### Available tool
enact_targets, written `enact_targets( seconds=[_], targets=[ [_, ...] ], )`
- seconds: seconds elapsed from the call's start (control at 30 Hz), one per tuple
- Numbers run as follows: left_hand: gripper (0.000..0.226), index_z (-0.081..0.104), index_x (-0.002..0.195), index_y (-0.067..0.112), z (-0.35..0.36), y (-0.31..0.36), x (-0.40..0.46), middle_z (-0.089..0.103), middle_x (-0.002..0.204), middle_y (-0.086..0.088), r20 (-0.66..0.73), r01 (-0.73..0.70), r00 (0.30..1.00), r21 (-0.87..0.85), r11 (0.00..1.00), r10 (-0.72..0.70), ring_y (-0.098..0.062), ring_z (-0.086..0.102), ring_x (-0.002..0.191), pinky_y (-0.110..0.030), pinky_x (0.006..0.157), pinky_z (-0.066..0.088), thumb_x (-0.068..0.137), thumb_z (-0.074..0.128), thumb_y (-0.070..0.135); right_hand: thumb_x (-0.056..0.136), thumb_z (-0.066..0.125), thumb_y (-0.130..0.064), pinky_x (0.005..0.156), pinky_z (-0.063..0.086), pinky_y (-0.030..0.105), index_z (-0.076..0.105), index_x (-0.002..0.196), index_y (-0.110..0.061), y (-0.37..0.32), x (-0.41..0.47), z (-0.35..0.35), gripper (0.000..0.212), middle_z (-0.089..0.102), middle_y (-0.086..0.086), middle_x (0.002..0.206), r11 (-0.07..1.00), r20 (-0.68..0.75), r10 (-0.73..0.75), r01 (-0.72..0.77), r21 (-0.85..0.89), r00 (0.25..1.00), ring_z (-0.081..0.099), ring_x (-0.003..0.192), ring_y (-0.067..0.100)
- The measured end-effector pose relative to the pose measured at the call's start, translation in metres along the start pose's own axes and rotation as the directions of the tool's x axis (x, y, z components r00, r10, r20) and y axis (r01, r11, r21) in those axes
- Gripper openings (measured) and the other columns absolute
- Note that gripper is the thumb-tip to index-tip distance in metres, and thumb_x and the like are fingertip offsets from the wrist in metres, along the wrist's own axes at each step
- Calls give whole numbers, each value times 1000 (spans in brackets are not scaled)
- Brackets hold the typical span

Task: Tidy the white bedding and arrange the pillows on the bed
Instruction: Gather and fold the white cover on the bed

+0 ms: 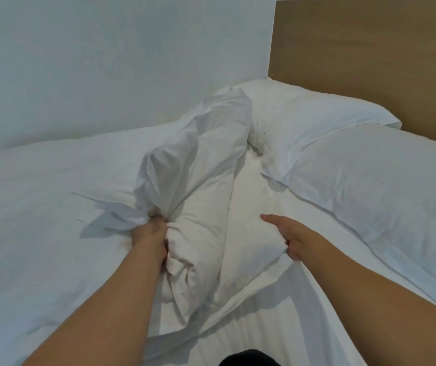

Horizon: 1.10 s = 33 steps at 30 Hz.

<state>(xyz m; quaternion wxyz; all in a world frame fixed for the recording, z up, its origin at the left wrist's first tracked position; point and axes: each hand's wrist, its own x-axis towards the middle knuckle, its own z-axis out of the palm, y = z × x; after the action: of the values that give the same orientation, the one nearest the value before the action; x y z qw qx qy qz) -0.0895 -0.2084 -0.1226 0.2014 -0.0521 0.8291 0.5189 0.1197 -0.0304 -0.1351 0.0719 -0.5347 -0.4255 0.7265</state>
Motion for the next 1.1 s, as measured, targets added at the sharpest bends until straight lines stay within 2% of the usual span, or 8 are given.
enact_targets(
  seconds=[0.13, 0.3, 0.37, 0.47, 0.57, 0.77, 1.0, 1.1],
  targets=[
    [19, 53, 98, 4, -15, 28, -3, 63, 107, -16, -17, -26, 1000, -133, 991, 24, -31, 60, 95, -38, 86, 50, 90, 52, 21, 67, 71, -7, 62, 43, 28, 64, 85, -8, -68, -29, 8, 20, 59, 14, 78, 866, -203, -428, 336, -369, 881, 54, 65, 27],
    [34, 61, 106, 7, -43, 95, -8, 66, 97, -8, -72, -194, 981, -235, 953, 182, -27, 63, 86, -34, 79, 52, 76, 59, 24, 76, 49, -27, 69, 33, 31, 52, 69, -18, -142, -117, 15, 12, 50, -2, 64, -92, 235, -869, 325, -941, 435, 47, 63, 22],
    [35, 64, 95, 8, -47, 104, -19, 69, 94, -10, -69, -311, 950, -143, 940, 304, -29, 65, 86, -38, 83, 55, 70, 59, 32, 77, 44, -39, 73, 34, 35, 49, 61, -16, -131, -103, 4, 29, 51, -2, 64, -8, 180, -865, 346, -938, 468, 47, 63, 21],
    [28, 62, 75, 9, -44, 85, -47, 66, 69, -12, -10, -366, 930, 47, 929, 367, -31, 66, 68, -44, 70, 57, 74, 59, 37, 79, 61, -47, 81, 48, 38, 69, 88, -12, -88, -50, -45, 37, 65, 6, 93, 715, -194, -600, 411, -565, 776, 60, 87, 26],
    [17, 60, 82, 18, -33, 65, -71, 65, 79, -5, 57, -397, 918, 146, 906, 393, -30, 63, 76, -42, 79, 55, 79, 57, 34, 92, 61, -27, 73, 50, 24, 62, 88, -6, -16, -22, -65, 22, 62, 14, 90, 968, -172, -151, 111, -223, 973, 60, 80, 26],
    [11, 57, 86, 12, -33, 122, -94, 55, 66, -3, -152, -382, 917, -72, 921, 369, -19, 51, 53, -20, 42, 43, 85, 61, 22, 67, 67, -1, 66, 50, 36, 59, 86, -6, -58, -18, -69, 21, 62, 20, 94, 931, -271, -273, 324, 167, 923, 63, 85, 34],
    [56, 52, 129, 18, -72, 219, -88, 63, 118, 3, -313, -409, 908, -516, 753, 280, -19, 62, 97, -34, 92, 52, 77, 60, 37, 68, 55, 21, 59, 48, 24, 62, 64, -19, -214, -203, -50, 41, 62, -5, 65, 317, 43, -945, 941, -115, 324, 57, 63, 11],
    [56, 52, 125, 15, -79, 207, -98, 61, 117, 0, -341, -461, 873, -342, 819, 349, -21, 59, 100, -35, 95, 48, 73, 58, 36, 63, 66, 8, 63, 46, 26, 68, 73, -10, -205, -197, -69, 21, 64, 0, 71, 358, 164, -901, 902, -243, 402, 57, 68, 14]
  ],
)
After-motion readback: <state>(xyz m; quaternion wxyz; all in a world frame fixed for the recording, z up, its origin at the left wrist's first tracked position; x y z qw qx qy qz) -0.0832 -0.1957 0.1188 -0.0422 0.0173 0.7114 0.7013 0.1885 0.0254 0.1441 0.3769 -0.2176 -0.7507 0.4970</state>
